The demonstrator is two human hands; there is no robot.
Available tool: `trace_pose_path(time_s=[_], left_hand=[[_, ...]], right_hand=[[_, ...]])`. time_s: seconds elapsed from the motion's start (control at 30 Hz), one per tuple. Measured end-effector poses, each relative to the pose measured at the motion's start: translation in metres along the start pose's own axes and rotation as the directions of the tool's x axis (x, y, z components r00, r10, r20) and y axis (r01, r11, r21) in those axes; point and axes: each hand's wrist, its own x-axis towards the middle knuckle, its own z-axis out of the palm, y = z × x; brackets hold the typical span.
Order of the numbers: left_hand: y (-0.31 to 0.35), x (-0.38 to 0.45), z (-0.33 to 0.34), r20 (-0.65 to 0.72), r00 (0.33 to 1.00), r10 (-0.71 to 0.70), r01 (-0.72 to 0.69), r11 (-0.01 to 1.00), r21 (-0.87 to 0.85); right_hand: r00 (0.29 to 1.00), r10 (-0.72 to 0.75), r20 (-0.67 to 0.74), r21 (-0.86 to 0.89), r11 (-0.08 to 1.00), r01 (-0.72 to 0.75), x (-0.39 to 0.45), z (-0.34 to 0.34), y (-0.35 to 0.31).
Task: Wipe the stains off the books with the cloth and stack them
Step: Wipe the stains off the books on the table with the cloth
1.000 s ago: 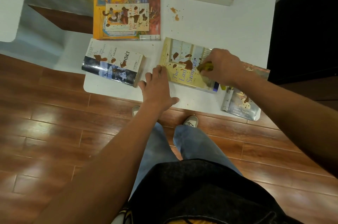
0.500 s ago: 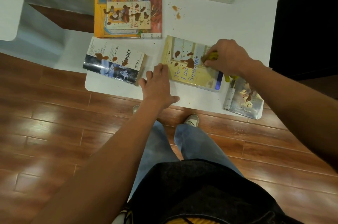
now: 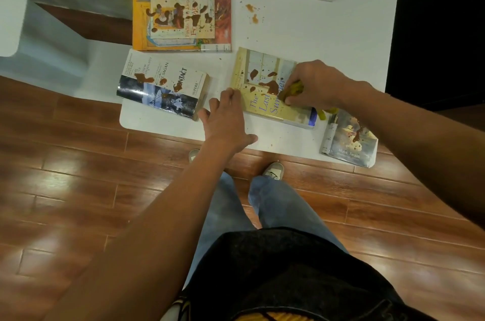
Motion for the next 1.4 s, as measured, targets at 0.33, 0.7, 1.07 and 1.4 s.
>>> trace_pose_path(time_s=[0.33,0.7,1.07,1.4], left_hand=[[-0.002,-0.002,0.004,-0.006,1.000,0.006,-0.006,1.000,0.004],[-0.003,0.000,0.005,-0.013,1.000,0.003,-0.004,1.000,-0.015],[-0.007,0.000,0.005,-0.011,1.000,0.014,-0.014,1.000,-0.027],[-0.019,0.002,-0.003,-0.022,0.998,0.066,-0.065,0.995,0.070]], right_hand=[[0.999,0.037,-0.003,-0.055,0.998,-0.038,-0.001,0.004,-0.002],[0.998,0.059,0.013,-0.063,0.996,-0.058,-0.003,0.019,-0.034],[0.976,0.218,-0.002,-0.022,0.976,-0.218,-0.028,0.020,-0.005],[0.992,0.067,-0.105,-0.041,0.997,-0.072,0.010,0.035,-0.075]])
